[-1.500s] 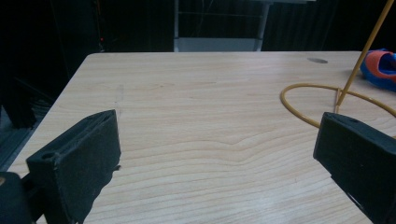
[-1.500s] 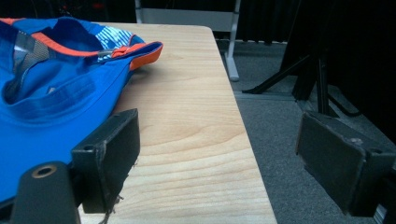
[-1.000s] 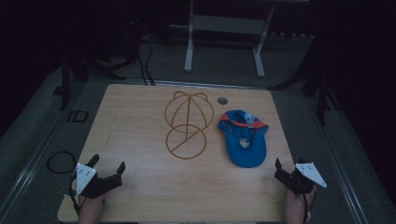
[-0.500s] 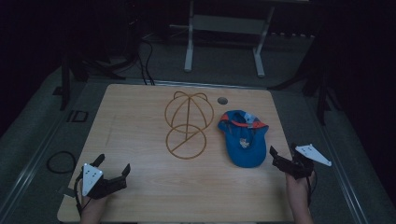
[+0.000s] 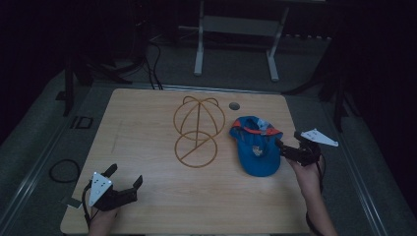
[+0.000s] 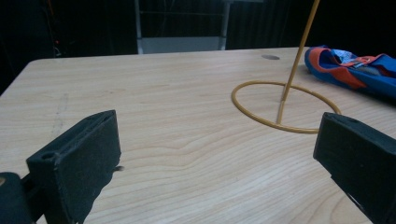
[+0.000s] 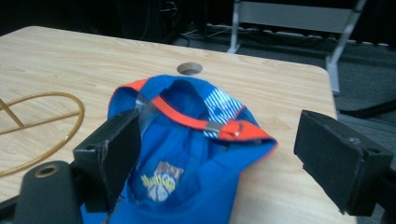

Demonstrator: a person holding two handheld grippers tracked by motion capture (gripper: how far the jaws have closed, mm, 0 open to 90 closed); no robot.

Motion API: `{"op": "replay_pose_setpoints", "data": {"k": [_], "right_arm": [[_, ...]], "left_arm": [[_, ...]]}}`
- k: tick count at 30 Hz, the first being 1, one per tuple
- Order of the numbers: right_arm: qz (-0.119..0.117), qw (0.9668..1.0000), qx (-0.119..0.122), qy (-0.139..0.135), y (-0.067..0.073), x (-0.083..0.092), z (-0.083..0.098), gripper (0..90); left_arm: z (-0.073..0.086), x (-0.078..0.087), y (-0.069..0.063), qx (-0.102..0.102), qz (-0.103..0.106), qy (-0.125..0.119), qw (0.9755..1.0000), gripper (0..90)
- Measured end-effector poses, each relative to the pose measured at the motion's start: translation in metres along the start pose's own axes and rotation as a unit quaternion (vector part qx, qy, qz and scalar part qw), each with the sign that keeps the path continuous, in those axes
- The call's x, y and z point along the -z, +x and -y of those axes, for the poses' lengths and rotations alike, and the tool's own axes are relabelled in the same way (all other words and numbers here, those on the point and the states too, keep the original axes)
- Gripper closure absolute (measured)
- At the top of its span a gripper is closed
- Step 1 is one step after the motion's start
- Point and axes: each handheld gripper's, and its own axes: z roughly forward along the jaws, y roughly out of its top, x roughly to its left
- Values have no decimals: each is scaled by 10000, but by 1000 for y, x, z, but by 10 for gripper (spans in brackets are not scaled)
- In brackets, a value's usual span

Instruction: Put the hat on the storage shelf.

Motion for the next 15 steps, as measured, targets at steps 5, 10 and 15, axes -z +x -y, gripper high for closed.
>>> {"op": "replay_pose_setpoints", "data": {"k": [5,10,15], "right_arm": [[11,9999,108,53,-1,-20,-8,149],[-81,9999,67,134,-5,-39,-18,181],[-56,9995,-5,323,-13,-58,-25,199]], "left_arm": [[0,0,0,4,94,126,9999,11],[0,1,1,39,124,156,9998,12],[0,-1,1,55,193,201,9996,11]]}}
